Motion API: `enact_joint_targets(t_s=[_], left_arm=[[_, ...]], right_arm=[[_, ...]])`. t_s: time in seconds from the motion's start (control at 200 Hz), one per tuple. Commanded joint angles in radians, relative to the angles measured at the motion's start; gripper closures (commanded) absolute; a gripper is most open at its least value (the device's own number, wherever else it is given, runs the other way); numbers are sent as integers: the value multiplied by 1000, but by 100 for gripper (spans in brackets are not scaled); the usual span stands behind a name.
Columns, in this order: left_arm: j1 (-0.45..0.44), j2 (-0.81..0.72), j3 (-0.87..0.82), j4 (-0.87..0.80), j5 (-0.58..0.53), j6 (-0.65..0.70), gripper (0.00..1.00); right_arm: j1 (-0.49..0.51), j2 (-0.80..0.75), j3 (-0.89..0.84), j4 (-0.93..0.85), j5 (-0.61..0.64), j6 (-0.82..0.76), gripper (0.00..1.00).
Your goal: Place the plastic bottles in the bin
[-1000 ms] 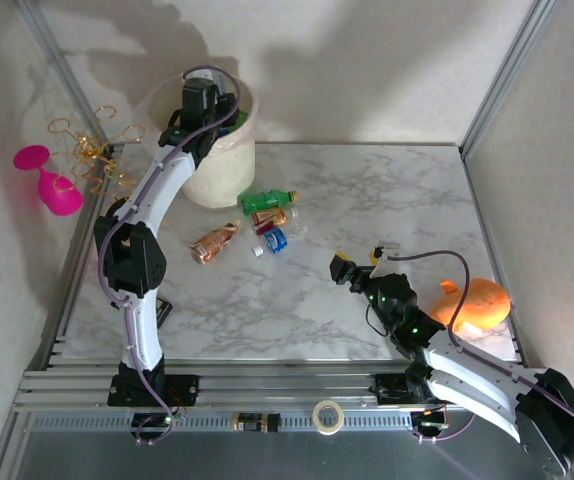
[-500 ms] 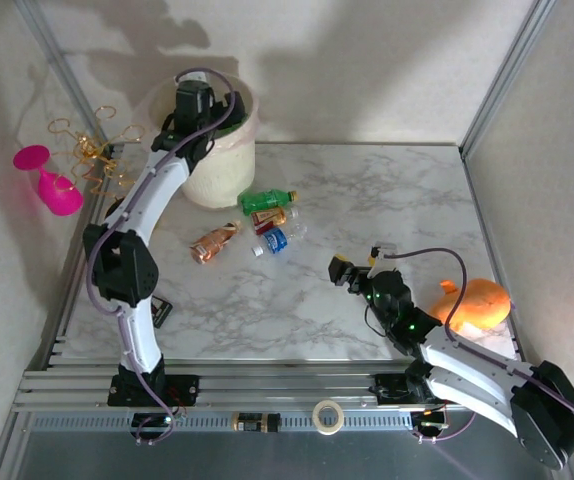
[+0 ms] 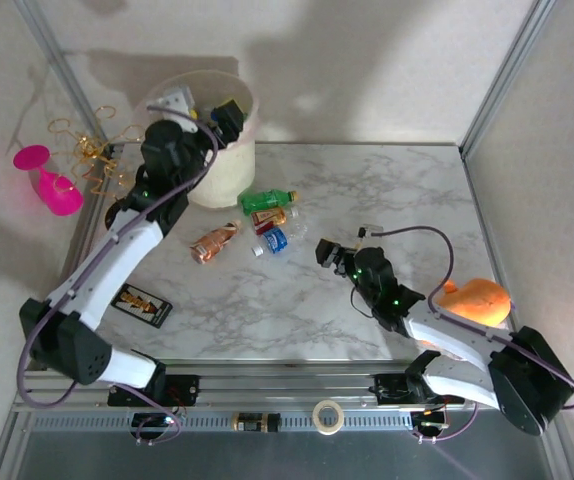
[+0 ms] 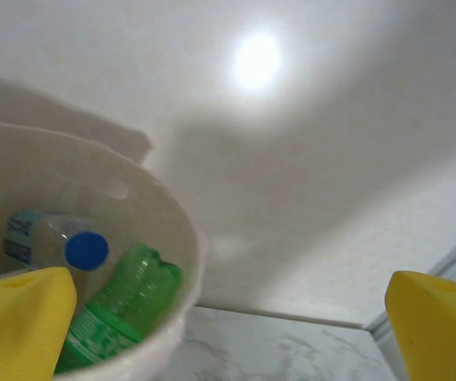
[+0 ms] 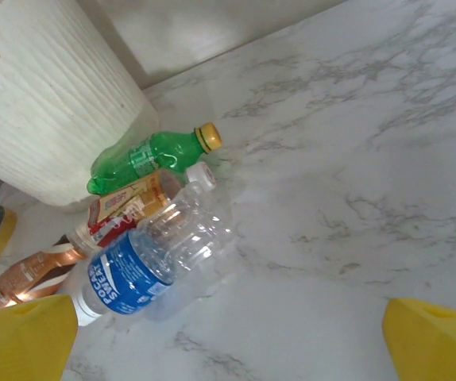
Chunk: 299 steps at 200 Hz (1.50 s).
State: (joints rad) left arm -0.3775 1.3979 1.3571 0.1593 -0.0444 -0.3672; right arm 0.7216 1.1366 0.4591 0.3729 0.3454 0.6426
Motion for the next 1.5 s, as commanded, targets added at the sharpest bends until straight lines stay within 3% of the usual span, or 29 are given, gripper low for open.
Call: enact_joint_targets(t_s=[0.0, 0.32, 0.566, 0.716, 1.031, 1.492], left_arm=[[-50, -84, -159, 134, 21, -51, 0], [-106, -282, -614, 299, 48, -202, 0], [-104, -359, -838, 287, -10, -270, 0], [-103, -393, -967, 336, -12, -352, 0], [-103, -393, -993, 338, -19, -331, 0], [-103, -355, -983, 354, 3, -323, 1]], right_arm=[[-7, 96, 86, -48, -46, 77, 1], [-5, 413, 284, -51, -308, 264, 1], [-5, 602, 423, -116, -335, 352, 1], [-7, 696, 549, -208, -282, 382, 1], [-22, 830, 712, -310, -226, 419, 3], [-63, 839, 686, -373, -163, 334, 17]])
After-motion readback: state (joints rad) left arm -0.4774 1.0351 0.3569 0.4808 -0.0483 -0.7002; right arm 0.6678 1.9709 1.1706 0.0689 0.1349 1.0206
